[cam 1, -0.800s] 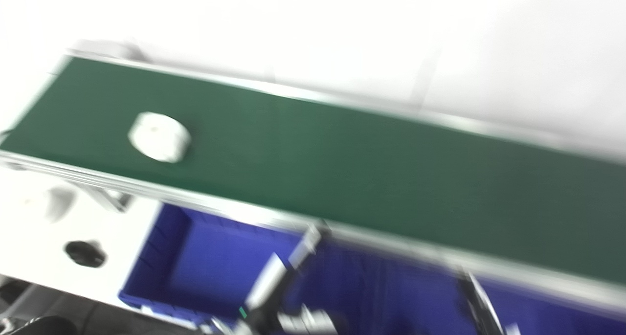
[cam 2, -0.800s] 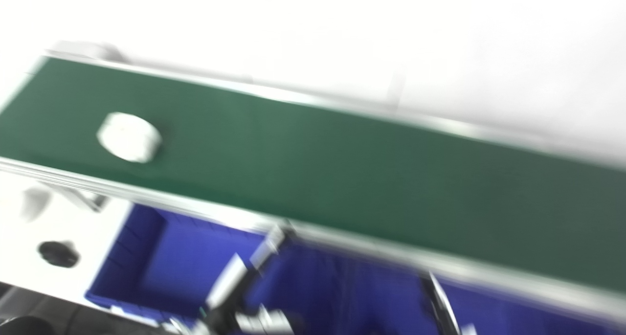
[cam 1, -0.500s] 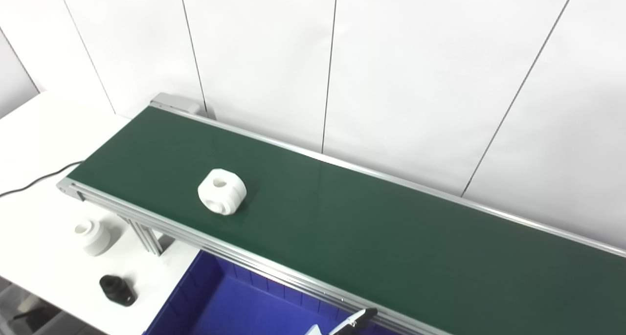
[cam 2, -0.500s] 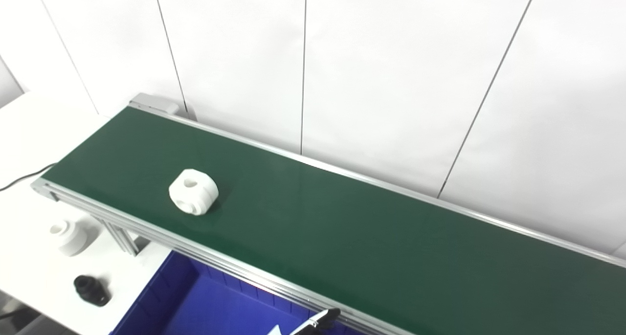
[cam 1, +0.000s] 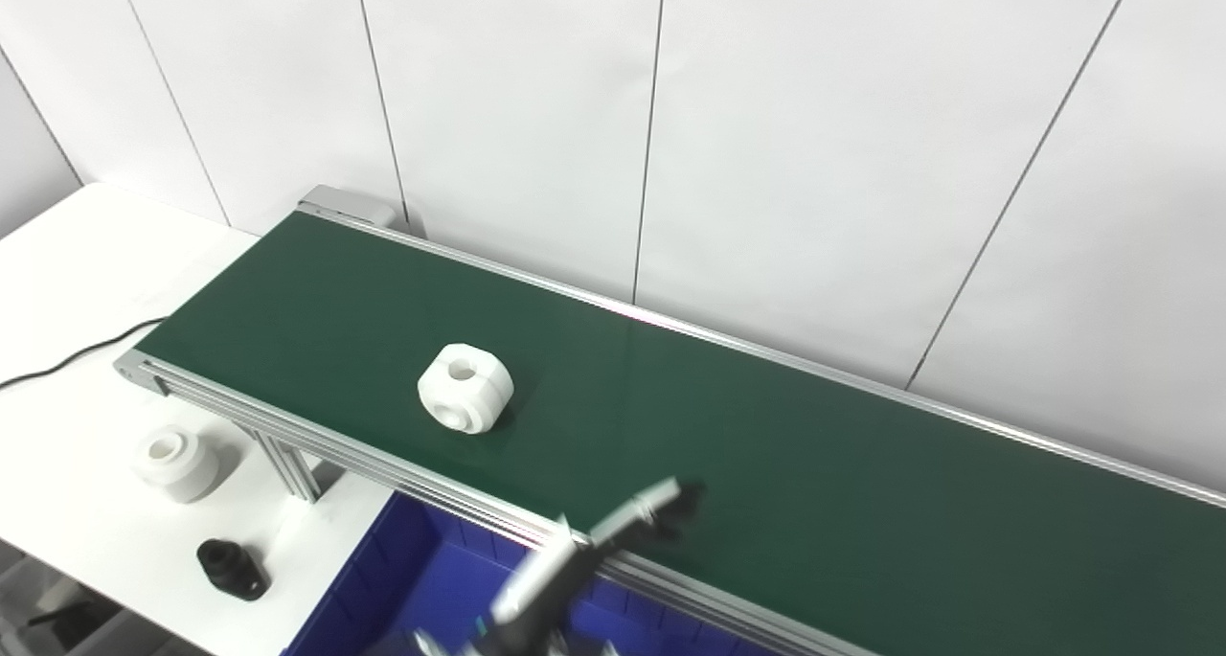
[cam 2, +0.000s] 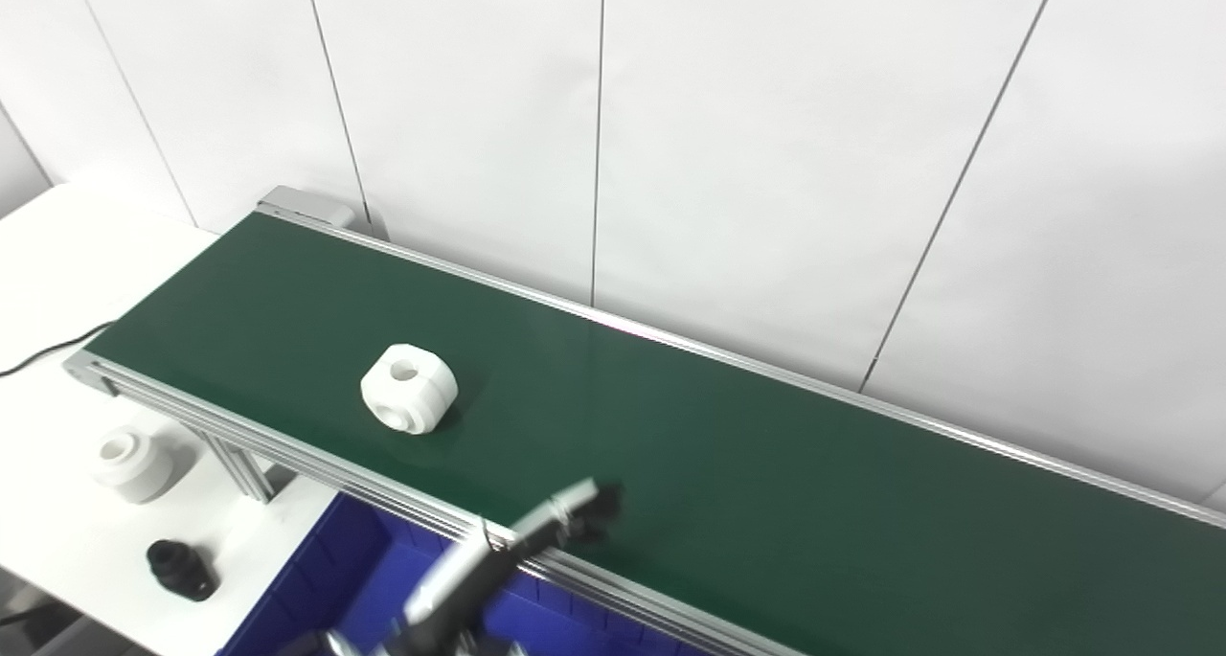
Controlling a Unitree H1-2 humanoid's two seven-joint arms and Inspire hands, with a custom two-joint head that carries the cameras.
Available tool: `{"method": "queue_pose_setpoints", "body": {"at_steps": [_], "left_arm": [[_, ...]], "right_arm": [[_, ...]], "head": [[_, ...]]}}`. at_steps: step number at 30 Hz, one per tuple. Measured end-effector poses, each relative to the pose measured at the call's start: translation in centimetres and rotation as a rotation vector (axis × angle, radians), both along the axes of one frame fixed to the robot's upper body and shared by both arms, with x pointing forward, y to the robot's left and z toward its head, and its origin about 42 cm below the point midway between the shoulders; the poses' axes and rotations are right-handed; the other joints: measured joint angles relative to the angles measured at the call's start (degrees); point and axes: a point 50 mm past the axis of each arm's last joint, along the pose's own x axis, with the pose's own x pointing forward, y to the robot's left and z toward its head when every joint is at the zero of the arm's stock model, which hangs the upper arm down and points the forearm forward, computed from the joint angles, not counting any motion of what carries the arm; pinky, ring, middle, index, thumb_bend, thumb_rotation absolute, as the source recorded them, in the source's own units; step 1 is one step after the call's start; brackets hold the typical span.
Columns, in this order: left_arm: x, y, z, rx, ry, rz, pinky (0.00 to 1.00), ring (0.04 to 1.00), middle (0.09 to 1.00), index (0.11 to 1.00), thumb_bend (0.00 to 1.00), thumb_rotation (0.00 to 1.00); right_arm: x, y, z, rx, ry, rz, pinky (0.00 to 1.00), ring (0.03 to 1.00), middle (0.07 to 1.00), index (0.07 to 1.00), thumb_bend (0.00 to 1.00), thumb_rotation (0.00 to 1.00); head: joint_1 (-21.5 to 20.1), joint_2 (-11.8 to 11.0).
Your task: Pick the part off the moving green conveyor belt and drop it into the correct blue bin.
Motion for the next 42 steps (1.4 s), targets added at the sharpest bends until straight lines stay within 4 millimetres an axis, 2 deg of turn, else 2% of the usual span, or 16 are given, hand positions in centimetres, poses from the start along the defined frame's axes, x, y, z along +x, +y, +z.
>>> {"method": "queue_pose_setpoints", "body": {"at_steps": [2,3,5,8,12,17,18,20,23,25,27,30,33,36,40,42], "left_arm": [[1.5,1.5,1.4,0.058,-0.053,-0.001,0.87,0.915,0.945,0.953,0.8,0.39],[2.2,2.1,2.2,0.089,-0.075,-0.01,0.88,0.925,0.955,0.962,0.78,0.4],[3.4,2.9,3.7,0.142,-0.095,-0.025,0.88,0.93,0.966,0.971,0.76,0.39],[5.3,3.9,5.3,0.179,-0.094,-0.019,0.92,0.951,0.978,0.98,0.75,0.41],[8.1,5.2,7.1,0.242,-0.079,0.007,0.94,0.968,0.99,0.997,0.76,0.4],[11.6,7.8,9.2,0.335,-0.061,0.04,0.93,0.963,0.986,0.992,0.76,0.3],[12.1,8.0,9.2,0.345,-0.048,0.043,0.91,0.96,0.986,0.992,0.77,0.28],[13.6,8.5,8.7,0.39,-0.005,0.049,0.89,0.953,0.986,0.993,0.78,0.27],[15.3,10.0,8.3,0.506,0.045,0.082,0.89,0.952,0.991,0.998,0.8,0.26],[16.6,10.4,8.5,0.604,0.065,0.096,0.84,0.934,0.98,0.994,0.85,0.26],[17.6,10.7,8.5,0.691,0.086,0.109,0.84,0.932,0.974,0.992,0.88,0.22],[18.4,10.9,7.9,0.786,0.118,0.102,0.89,0.953,0.98,0.999,0.9,0.21],[18.7,11.1,6.6,0.838,0.176,0.073,0.95,0.96,0.979,0.998,0.94,0.16],[18.5,10.8,5.9,0.871,0.219,0.036,0.9,0.968,0.983,1.0,0.97,0.19],[18.3,10.2,6.2,0.891,0.289,0.001,0.88,0.968,0.98,0.995,1.0,0.19],[18.2,9.9,6.0,0.89,0.321,-0.03,0.89,0.981,0.99,0.998,1.0,0.17]], "right_arm": [[0.0,0.0,-0.1,0.002,-0.003,0.004,0.51,0.68,0.883,0.894,0.69,0.2],[0.1,0.0,-0.1,0.004,-0.004,0.005,0.4,0.562,0.887,0.899,0.68,0.21],[0.3,0.1,-0.2,0.012,-0.006,0.007,0.35,0.516,0.889,0.901,0.69,0.24],[0.7,0.1,-0.4,0.03,-0.005,0.003,0.24,0.347,0.873,0.896,0.69,0.23],[1.2,0.3,-0.6,0.083,0.004,0.004,0.36,0.545,0.865,0.879,0.7,0.29],[1.8,0.4,0.5,0.195,-0.003,0.032,0.28,0.425,0.874,0.863,0.7,0.33],[1.7,0.5,1.0,0.211,-0.012,0.037,0.38,0.568,0.871,0.855,0.71,0.33],[1.7,0.7,1.5,0.234,-0.019,0.049,0.47,0.669,0.871,0.857,0.73,0.35],[1.8,1.0,1.5,0.25,-0.012,0.055,0.45,0.648,0.879,0.862,0.73,0.37],[1.7,0.9,1.4,0.254,-0.007,0.05,0.34,0.507,0.884,0.866,0.72,0.35],[1.7,0.8,1.4,0.255,-0.004,0.051,0.37,0.557,0.885,0.865,0.73,0.36],[1.7,0.8,1.5,0.266,-0.003,0.05,0.45,0.656,0.89,0.865,0.74,0.34],[1.5,1.0,1.5,0.279,0.003,0.044,0.34,0.488,0.897,0.872,0.73,0.34],[1.4,0.9,1.4,0.269,0.006,0.041,0.47,0.669,0.896,0.873,0.74,0.36],[1.4,0.7,1.4,0.263,0.008,0.044,0.39,0.581,0.891,0.875,0.74,0.36],[1.4,0.5,1.4,0.259,0.007,0.039,0.44,0.636,0.891,0.873,0.74,0.37]], "head": [[-0.6,0.3],[-0.6,0.4],[-1.4,1.3],[-1.8,1.6],[-4.0,3.2],[-5.0,4.3],[-5.0,4.3],[-5.2,4.6],[-5.1,4.7],[-5.0,4.7],[-5.1,4.9],[-5.0,5.0],[-5.0,5.1],[-5.0,5.1],[-4.8,5.5],[-4.8,5.5]]}}
